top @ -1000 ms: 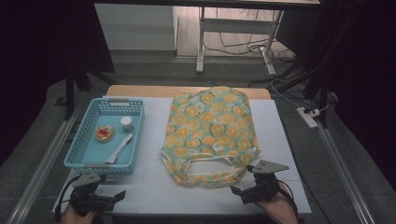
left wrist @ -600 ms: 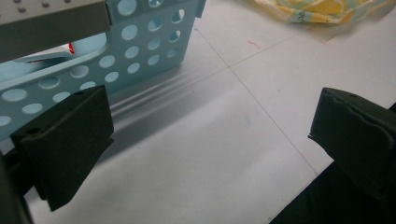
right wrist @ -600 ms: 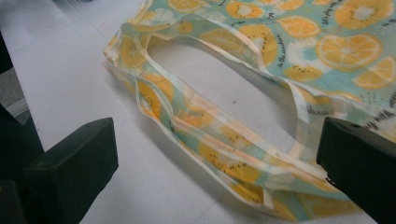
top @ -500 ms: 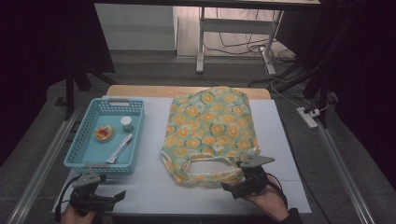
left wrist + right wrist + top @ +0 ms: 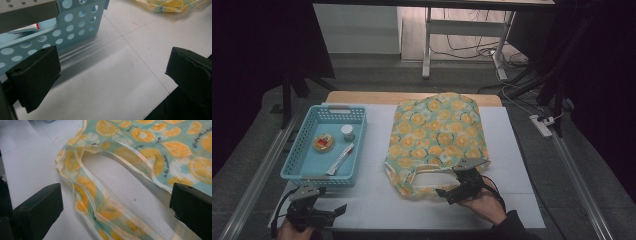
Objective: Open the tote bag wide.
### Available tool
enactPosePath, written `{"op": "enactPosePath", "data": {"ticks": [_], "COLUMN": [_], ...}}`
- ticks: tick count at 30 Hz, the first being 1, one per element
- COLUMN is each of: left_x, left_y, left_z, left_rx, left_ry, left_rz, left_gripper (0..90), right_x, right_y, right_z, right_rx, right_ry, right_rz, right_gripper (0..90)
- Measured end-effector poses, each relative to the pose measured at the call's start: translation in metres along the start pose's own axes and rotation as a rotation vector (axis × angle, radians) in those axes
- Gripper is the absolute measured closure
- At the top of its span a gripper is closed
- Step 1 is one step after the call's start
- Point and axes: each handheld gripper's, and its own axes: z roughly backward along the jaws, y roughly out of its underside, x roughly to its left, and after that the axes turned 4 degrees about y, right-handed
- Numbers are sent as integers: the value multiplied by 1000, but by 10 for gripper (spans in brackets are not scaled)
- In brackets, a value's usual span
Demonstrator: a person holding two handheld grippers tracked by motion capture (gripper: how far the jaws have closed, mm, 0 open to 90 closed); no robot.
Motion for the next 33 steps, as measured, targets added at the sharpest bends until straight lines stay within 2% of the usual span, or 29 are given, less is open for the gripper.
{"op": "enactPosePath", "data": {"ticks": [9,22,29,33], "left_x": [0,0,-1,-1], "left_y": [0,0,0,0], "left_z": [0,0,0,0], "left_rx": [-2,-2,1,2], "left_ry": [2,6,8,7], "left_rz": [-1,-3,-10,-10], "left_gripper": [0,0,0,0], "right_x": [11,33,41,47], "right_y": [-15,-40,-39,-31], "right_z": [-23,-49,-64,-71], "right_rx": [18,35,94,142], "right_ry": [-36,-100,-115,-132], "right_rz": [30,86,93,131], "right_gripper": [25,195,277,401]}}
